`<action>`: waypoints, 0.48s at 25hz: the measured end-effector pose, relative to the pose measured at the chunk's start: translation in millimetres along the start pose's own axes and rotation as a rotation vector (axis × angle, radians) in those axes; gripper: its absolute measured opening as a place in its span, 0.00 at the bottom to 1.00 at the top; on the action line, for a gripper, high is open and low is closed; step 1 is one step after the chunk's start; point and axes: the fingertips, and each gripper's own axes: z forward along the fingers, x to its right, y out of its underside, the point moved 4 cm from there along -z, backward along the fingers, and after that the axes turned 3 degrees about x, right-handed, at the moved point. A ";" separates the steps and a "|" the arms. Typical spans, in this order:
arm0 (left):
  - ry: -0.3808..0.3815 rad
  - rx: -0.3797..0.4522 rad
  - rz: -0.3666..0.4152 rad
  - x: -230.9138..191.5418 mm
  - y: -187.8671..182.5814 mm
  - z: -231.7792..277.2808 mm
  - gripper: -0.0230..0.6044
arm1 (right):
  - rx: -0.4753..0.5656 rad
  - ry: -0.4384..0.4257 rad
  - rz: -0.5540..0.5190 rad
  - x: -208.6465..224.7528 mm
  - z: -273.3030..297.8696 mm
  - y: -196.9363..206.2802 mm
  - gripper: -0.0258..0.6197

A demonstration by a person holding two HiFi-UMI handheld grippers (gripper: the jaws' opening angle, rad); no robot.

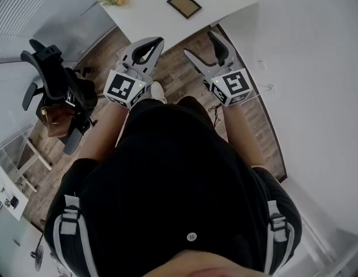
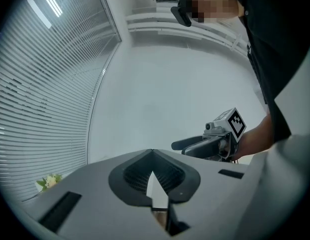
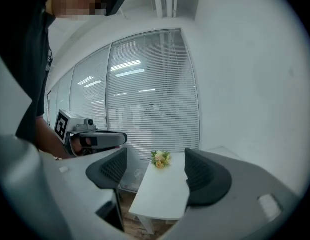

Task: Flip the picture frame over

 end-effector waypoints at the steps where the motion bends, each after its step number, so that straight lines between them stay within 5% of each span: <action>1: 0.000 -0.001 -0.001 -5.4 0.6 1.0 0.04 | -0.004 0.001 0.002 0.8 4.6 0.9 0.62; 12: -0.056 -0.007 0.003 -35.2 0.7 27.1 0.04 | -0.017 -0.023 0.023 41.1 35.4 3.5 0.62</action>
